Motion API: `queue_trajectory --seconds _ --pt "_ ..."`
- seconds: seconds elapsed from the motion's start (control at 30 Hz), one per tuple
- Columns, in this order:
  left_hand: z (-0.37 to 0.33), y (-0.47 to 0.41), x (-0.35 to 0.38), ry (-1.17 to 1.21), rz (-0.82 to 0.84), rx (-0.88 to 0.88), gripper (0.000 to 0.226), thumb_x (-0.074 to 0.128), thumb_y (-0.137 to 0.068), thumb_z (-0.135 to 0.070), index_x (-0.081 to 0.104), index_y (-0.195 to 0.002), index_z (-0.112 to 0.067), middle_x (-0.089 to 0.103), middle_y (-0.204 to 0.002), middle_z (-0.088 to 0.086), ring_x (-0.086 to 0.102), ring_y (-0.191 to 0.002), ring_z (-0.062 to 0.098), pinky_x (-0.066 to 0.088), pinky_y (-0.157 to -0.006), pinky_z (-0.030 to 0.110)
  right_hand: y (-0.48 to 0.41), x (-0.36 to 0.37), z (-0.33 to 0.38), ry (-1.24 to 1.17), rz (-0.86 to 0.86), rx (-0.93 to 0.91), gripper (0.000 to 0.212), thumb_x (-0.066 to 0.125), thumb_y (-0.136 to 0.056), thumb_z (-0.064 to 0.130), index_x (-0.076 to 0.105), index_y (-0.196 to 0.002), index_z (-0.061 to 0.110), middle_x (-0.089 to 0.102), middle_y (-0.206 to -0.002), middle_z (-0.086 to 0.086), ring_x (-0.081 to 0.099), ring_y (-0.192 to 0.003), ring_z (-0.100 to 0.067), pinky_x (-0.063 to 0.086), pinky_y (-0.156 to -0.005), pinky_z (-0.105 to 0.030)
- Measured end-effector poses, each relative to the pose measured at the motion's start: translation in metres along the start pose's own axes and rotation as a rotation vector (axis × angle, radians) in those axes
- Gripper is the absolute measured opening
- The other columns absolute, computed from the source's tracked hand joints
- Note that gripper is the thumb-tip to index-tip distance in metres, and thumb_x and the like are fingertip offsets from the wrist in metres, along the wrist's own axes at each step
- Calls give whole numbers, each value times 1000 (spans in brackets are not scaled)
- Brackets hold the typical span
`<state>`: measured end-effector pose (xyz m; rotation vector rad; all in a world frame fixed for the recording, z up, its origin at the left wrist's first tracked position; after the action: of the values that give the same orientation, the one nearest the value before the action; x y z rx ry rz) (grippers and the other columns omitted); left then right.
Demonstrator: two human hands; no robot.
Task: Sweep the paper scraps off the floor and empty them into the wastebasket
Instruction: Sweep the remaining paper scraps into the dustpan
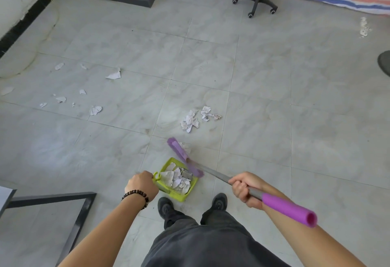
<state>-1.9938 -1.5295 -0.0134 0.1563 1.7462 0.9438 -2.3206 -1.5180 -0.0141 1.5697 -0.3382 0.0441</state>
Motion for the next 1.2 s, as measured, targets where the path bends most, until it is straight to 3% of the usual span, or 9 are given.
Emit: queue_trajectory --seconds 0.17,0.4,0.5,0.57,0.7,0.77,0.87,1.07,1.2 --pt "8 -6 -19 -4 -17 9 22 52 -80 -15 69 -93 -21 62 -75 -2 63 -71 23 51 -57 26 19 21 9 91 7 -44 18 48 -96 10 45 -81 17 36 -50 7 36 -29 0 27 -23 -13" --pt "41 -14 -32 54 -45 -30 24 52 -82 -17 66 -101 -23 59 -78 -2 60 -77 25 49 -61 27 -16 72 36 615 -151 -126 23 42 -94 9 40 -73 18 38 -38 7 35 -27 -3 28 -30 -12" --pt "53 -21 -24 28 -41 -25 26 51 -78 -16 67 -96 -26 62 -79 -2 61 -77 26 52 -63 28 -35 89 43 815 -240 -278 11 43 -86 2 51 -88 10 44 -39 -1 39 -33 -12 33 -37 -19" --pt "58 -24 -21 11 -37 -19 25 50 -77 -14 68 -91 -26 63 -75 -3 61 -73 25 50 -60 27 -48 95 37 993 -279 -293 18 43 -83 0 57 -94 0 50 -46 -8 45 -40 -19 38 -43 -25" --pt "72 -27 -20 -1 -36 -13 25 49 -76 -14 67 -88 -26 63 -74 -4 63 -71 23 52 -59 26 -51 105 13 1304 -252 -139 16 48 -82 -5 55 -70 4 51 -39 -4 54 -47 -22 41 -42 -25" --pt "80 -31 -23 9 -37 -10 25 49 -75 -13 66 -88 -26 63 -74 -4 63 -70 23 51 -59 26 -41 92 18 1146 -231 -52 21 48 -86 -2 51 -68 9 45 -36 1 46 -35 -12 37 -35 -19" --pt "87 -39 -30 21 -33 12 24 49 -76 -15 66 -88 -26 64 -76 -3 64 -73 24 53 -60 27 -11 55 30 687 -212 54 19 46 -94 9 46 -77 17 39 -45 6 35 -29 -1 30 -28 -12" --pt "84 -49 -43 53 -25 52 24 49 -77 -16 65 -91 -27 65 -80 -2 64 -75 24 51 -59 26 26 38 40 367 -232 -132 12 50 -95 8 52 -101 19 42 -54 4 37 -32 0 29 -26 -11" --pt "71 -63 -58 77 -36 66 26 49 -79 -15 65 -95 -27 62 -75 -3 62 -71 23 47 -55 24 20 56 52 277 -237 -255 13 48 -96 9 48 -89 19 41 -53 4 36 -31 -1 29 -26 -12"
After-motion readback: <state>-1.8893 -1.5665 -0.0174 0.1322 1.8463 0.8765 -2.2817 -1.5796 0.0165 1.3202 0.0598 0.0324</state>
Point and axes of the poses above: each hand's wrist, its own y-axis away from the middle knuckle, its own x-axis out of the palm, z = x × y, the point moved 8 cm from there along -y, towards the middle knuckle
